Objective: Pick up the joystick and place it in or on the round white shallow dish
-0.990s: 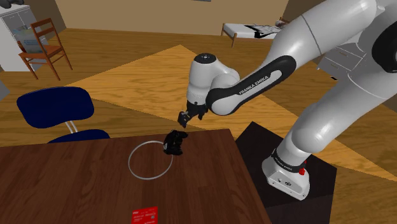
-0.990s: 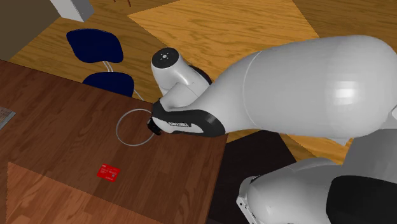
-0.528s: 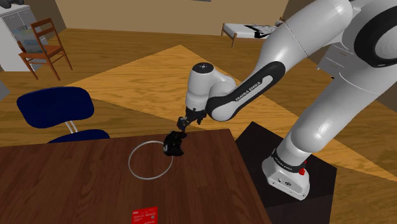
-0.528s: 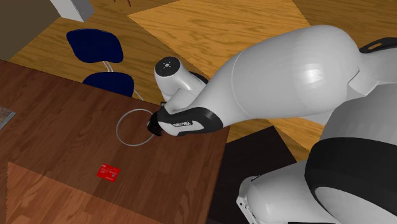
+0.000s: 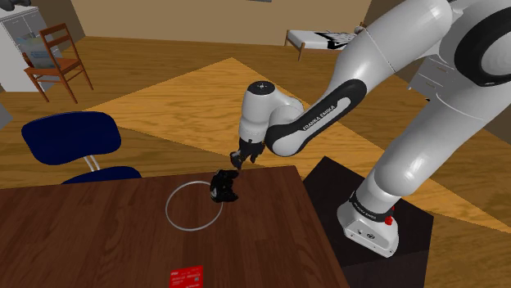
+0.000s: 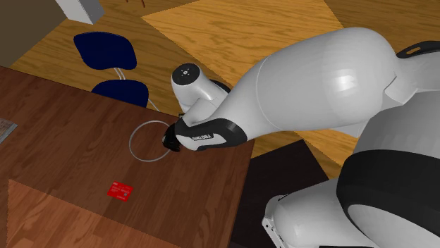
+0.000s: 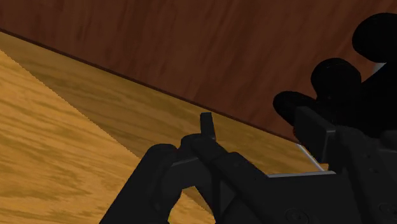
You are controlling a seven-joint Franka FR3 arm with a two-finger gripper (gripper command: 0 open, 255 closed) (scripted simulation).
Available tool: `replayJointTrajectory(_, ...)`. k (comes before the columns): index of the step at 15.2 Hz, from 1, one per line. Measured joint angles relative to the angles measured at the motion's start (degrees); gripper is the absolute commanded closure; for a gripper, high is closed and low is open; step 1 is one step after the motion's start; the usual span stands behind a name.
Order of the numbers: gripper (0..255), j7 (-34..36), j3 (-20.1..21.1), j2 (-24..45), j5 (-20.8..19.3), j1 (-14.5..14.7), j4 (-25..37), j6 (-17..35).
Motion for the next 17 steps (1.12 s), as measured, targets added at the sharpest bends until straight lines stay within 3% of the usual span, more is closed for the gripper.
replayJointTrajectory(8, 255, 0.0, 0.0, 0.0, 0.0, 0.0, 0.0, 0.0)
replayJointTrajectory(9, 0, 0.0, 0.0, 0.0, 0.0, 0.0, 0.0, 0.0)
replayJointTrajectory(11, 0, 1.4, 0.6, 0.5, -0.7, 0.2, 0.9, -0.9)
replayJointTrajectory(17, 0, 18.3, 5.6, 7.5, -8.5, 3.8, 11.5, -10.9)
